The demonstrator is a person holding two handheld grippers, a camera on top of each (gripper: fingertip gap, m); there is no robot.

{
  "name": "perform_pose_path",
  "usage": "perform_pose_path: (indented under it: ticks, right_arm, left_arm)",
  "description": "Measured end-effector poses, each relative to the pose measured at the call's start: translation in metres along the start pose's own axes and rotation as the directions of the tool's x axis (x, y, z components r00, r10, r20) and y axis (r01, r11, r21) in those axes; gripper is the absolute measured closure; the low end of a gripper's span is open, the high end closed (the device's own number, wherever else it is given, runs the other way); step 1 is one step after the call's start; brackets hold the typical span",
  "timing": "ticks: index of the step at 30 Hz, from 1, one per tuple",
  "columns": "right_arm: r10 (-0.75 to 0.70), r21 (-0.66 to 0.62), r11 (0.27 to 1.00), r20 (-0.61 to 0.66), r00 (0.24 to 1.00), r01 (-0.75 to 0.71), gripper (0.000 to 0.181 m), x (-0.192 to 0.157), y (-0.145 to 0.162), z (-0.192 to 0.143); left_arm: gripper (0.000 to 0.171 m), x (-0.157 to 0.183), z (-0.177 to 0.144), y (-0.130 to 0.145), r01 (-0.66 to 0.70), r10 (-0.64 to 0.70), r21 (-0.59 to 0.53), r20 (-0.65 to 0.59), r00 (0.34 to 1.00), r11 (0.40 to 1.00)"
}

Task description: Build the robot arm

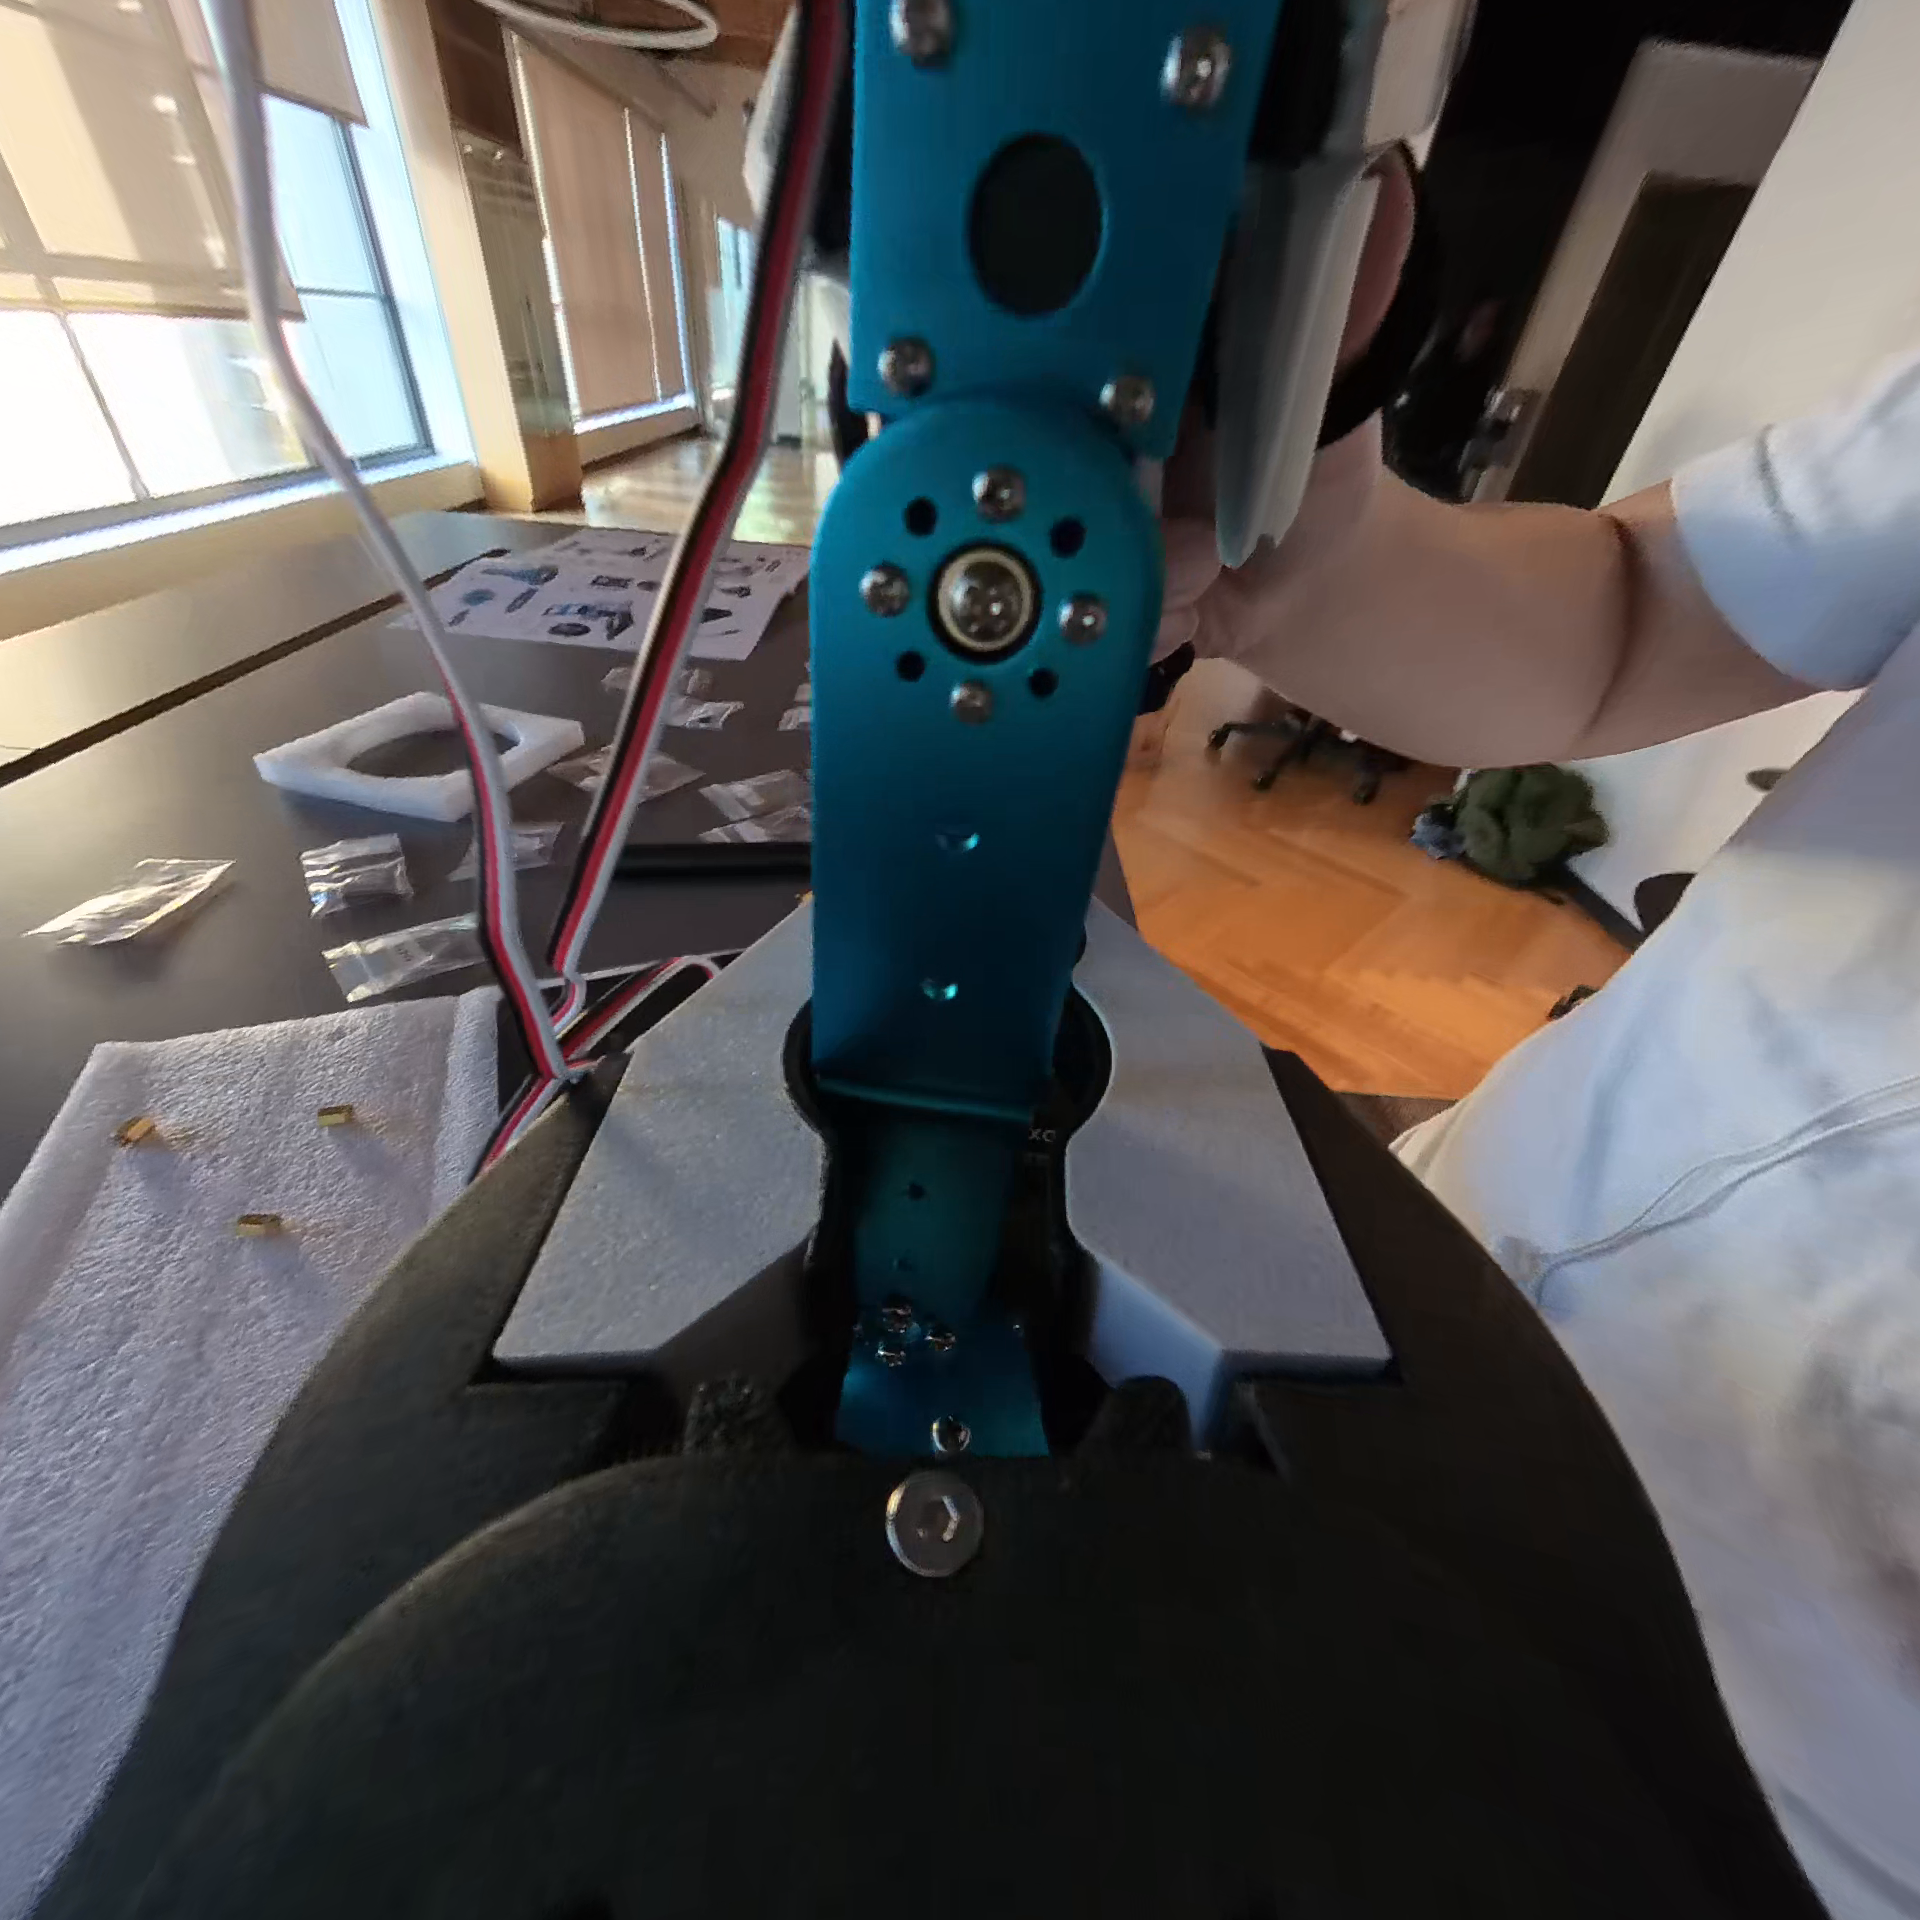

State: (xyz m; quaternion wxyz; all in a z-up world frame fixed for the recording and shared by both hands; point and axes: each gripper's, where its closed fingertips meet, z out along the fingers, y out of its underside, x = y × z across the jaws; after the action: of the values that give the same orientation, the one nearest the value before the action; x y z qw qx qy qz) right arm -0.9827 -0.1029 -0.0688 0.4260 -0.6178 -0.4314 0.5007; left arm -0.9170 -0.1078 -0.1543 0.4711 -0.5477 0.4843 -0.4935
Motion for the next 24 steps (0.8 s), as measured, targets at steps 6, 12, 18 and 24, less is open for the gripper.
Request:
perform_pose_path:
  ticks: [6,12,18,24]
  right_arm:
    - [0.069,-0.023,0.997,-0.007,0.998,-0.069,0.153,0.001,0.000,0.002]
    - [0.092,-0.015,0.996,-0.006,0.996,-0.092,0.152,0.000,0.001,-0.001]
    - [-0.143,-0.019,0.989,0.069,0.987,0.145,0.141,-0.007,-0.009,-0.016]
    - [-0.244,-0.062,0.967,0.036,0.969,0.246,0.134,-0.009,-0.022,-0.044]
  left_arm:
    - [0.136,0.000,-0.001,0.000,0.000,0.001,-0.001,0.008,1.000,1.000]
    - [0.137,0.000,0.001,0.001,-0.008,0.008,-0.010,0.019,1.000,1.000]
    - [0.138,0.000,0.007,0.003,-0.004,0.004,-0.022,0.007,1.000,1.000]
    - [0.130,0.003,0.003,-0.004,-0.014,0.013,0.043,0.014,1.000,0.999]
